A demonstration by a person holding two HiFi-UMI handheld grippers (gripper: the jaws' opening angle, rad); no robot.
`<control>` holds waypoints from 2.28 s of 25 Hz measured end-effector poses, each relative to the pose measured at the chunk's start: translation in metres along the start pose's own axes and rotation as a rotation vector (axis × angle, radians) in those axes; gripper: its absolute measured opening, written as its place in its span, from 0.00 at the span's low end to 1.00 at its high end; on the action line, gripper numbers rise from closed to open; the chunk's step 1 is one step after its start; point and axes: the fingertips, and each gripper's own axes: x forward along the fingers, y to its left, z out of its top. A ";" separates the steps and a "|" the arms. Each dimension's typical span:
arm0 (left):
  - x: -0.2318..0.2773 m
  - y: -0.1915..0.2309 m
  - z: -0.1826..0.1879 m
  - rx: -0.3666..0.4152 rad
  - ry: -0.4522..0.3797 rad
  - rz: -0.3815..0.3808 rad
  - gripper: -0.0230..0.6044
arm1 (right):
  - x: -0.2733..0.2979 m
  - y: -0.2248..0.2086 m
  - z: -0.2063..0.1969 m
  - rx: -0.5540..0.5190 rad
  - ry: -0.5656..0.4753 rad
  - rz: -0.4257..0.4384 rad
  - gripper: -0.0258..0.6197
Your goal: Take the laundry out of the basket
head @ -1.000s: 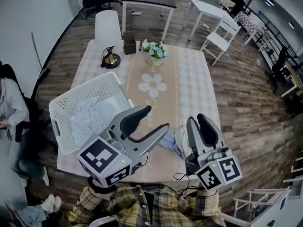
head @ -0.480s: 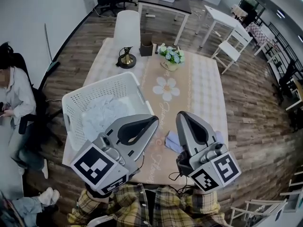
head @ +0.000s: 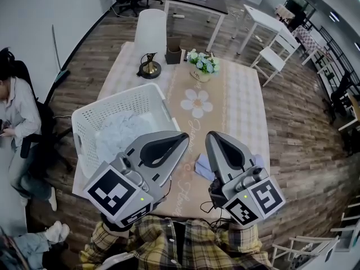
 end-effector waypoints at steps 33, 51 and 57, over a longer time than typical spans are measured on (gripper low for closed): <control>-0.019 -0.041 -0.028 -0.010 0.038 0.310 0.05 | -0.039 0.009 -0.017 0.008 0.007 0.317 0.06; -0.114 0.162 -0.035 -0.103 0.170 0.290 0.05 | 0.123 0.071 -0.045 0.055 0.100 0.133 0.06; -0.114 0.222 -0.076 -0.118 0.262 0.272 0.06 | 0.175 0.074 -0.075 0.025 0.175 0.085 0.06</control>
